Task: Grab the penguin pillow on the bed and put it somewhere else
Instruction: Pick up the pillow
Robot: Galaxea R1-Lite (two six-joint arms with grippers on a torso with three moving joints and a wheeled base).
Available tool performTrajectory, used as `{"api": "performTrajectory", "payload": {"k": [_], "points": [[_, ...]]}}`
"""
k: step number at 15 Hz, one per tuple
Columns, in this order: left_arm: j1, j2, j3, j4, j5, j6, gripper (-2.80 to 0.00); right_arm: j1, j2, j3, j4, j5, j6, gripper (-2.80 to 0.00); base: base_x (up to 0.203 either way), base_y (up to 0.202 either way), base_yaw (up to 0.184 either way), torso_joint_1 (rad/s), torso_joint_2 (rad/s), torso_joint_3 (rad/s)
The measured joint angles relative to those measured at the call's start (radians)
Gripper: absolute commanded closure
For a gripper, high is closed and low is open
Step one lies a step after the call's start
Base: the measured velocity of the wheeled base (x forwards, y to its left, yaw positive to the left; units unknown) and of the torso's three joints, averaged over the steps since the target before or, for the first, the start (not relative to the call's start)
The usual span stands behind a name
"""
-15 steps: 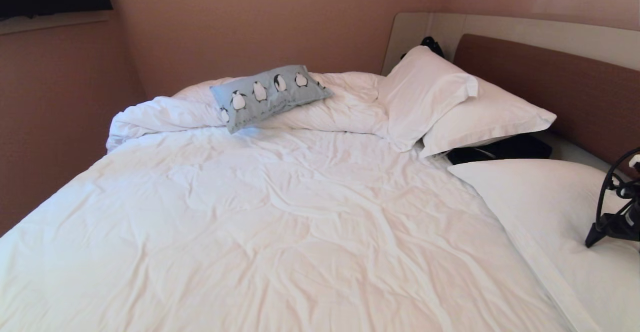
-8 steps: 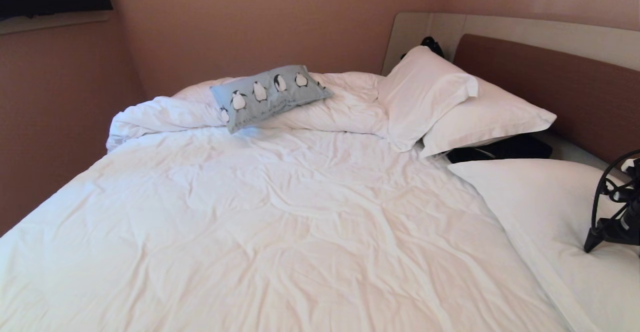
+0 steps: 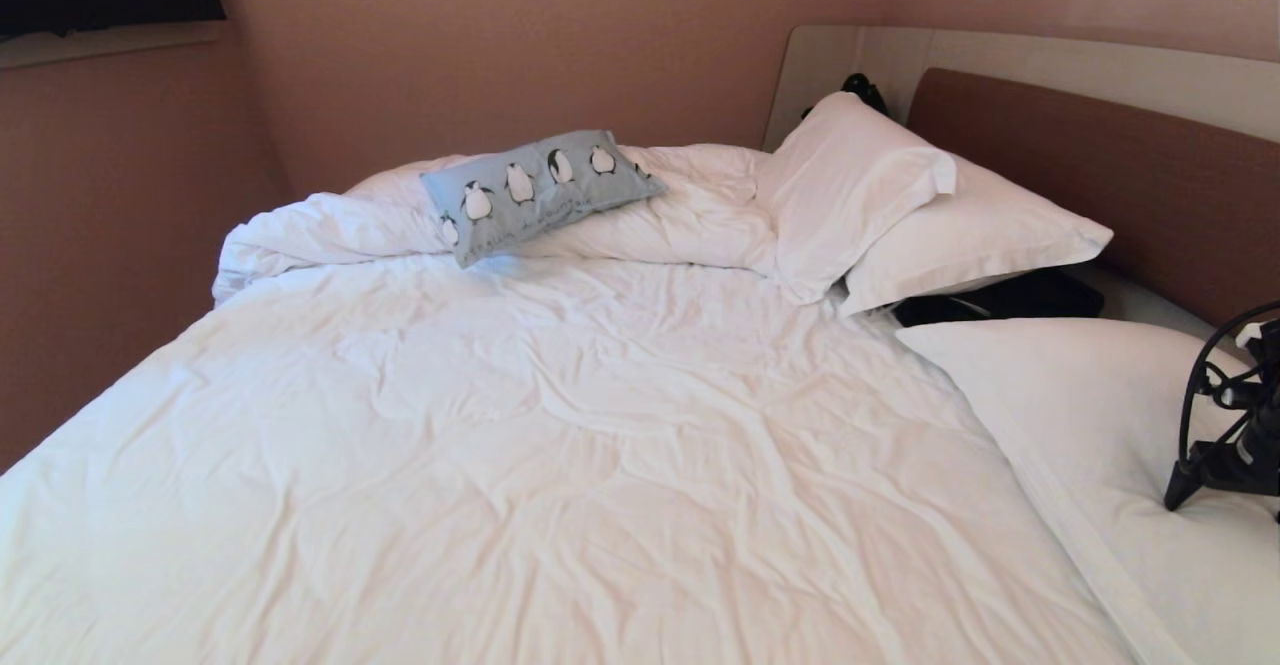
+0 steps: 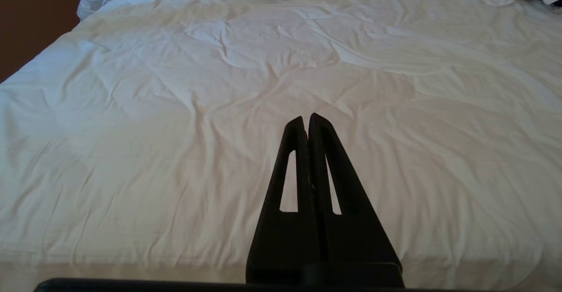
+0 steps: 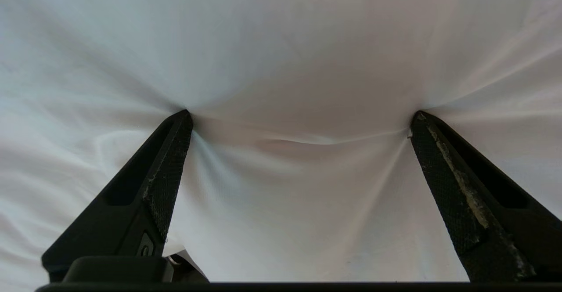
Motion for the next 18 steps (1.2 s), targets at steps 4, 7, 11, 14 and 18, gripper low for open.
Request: {"api": "performTrajectory", "payload": {"k": [4, 7, 11, 14, 18], "points": [[0.000, 0.000, 0.000, 0.000, 0.000, 0.000, 0.00, 0.005, 0.016, 0.000, 0.001, -0.038, 0.000, -2.80, 0.000, 0.000, 0.000, 0.000, 0.00, 0.000], [0.000, 0.000, 0.000, 0.000, 0.000, 0.000, 0.00, 0.007, 0.023, -0.001, 0.000, -0.045, 0.000, -2.80, 0.000, 0.000, 0.000, 0.000, 0.00, 0.000], [0.000, 0.000, 0.000, 0.000, 0.000, -0.001, 0.00, 0.007, 0.033, -0.002, 0.000, -0.047, 0.000, -2.80, 0.000, 0.000, 0.000, 0.000, 0.00, 0.000], [0.000, 0.000, 0.000, 0.000, 0.000, -0.001, 0.00, 0.008, 0.036, -0.003, 0.000, -0.047, 0.000, -2.80, 0.000, 0.000, 0.000, 0.000, 0.00, 0.000], [0.000, 0.000, 0.000, 0.000, 0.000, 0.000, 0.00, 0.008, 0.044, -0.004, -0.001, -0.048, 0.000, -2.80, 0.000, 0.000, 0.000, 0.000, 0.00, 0.000]]}}
